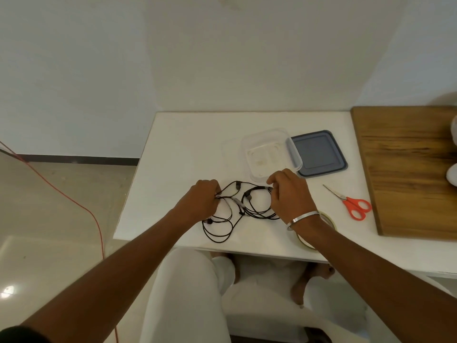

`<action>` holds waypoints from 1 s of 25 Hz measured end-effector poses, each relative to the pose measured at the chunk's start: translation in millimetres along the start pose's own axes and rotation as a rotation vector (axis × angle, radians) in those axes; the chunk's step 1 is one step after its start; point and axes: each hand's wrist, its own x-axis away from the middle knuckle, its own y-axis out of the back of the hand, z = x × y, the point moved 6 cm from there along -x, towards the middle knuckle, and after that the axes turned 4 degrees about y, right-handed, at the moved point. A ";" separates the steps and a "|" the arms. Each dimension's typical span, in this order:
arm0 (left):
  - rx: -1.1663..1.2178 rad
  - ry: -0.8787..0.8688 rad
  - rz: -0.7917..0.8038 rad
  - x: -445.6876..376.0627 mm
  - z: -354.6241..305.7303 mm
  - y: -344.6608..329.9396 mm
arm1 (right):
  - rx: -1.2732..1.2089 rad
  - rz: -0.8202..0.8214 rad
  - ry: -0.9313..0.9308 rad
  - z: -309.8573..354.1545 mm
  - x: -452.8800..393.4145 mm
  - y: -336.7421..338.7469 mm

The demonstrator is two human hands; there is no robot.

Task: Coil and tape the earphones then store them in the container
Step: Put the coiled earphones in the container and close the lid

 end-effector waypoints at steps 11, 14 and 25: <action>-0.031 -0.026 -0.082 13.9 -12.6 8.7 | 0.226 0.201 -0.189 -30.0 12.5 -13.1; -0.070 -0.050 -0.073 12.8 -14.8 19.8 | 0.204 0.230 -0.234 -31.2 6.2 -14.9; -0.063 -0.226 -0.103 -2.6 -76.6 87.8 | 0.020 0.377 -0.184 -25.5 2.2 -25.3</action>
